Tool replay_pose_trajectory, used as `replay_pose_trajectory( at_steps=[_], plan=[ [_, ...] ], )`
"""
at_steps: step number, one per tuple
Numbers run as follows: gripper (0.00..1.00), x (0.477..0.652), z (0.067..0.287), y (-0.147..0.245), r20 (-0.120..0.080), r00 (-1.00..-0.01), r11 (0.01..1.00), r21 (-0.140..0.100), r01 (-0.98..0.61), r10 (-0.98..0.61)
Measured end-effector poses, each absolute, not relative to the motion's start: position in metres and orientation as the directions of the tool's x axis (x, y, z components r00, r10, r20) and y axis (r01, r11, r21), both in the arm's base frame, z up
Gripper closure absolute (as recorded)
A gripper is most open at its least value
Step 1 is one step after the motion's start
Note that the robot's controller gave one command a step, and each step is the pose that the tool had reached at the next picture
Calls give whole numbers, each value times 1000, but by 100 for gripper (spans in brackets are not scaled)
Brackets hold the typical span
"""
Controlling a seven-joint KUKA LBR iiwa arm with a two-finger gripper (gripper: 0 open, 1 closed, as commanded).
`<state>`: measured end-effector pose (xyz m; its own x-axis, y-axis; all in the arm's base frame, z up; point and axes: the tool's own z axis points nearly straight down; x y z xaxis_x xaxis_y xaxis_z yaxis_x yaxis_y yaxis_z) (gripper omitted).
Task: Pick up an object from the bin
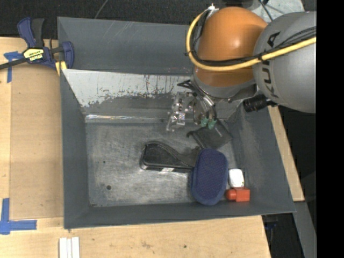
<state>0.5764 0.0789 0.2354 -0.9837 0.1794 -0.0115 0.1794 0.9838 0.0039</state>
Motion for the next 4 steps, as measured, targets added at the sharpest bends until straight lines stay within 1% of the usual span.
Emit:
replay_pose_trajectory(
  at_steps=[1, 2, 3, 4],
  plan=[
    [100, 569, 141, 23, 4, -998, 998, -3, 65, 65],
    [0, 571, 145, 26, -3, -998, 998, 0, 64, 64],
    [0, 535, 74, 51, -18, -975, 976, -2, -220, -220],
    [100, 537, 76, 51, -22, -976, 976, -2, -217, -217]
  ],
)
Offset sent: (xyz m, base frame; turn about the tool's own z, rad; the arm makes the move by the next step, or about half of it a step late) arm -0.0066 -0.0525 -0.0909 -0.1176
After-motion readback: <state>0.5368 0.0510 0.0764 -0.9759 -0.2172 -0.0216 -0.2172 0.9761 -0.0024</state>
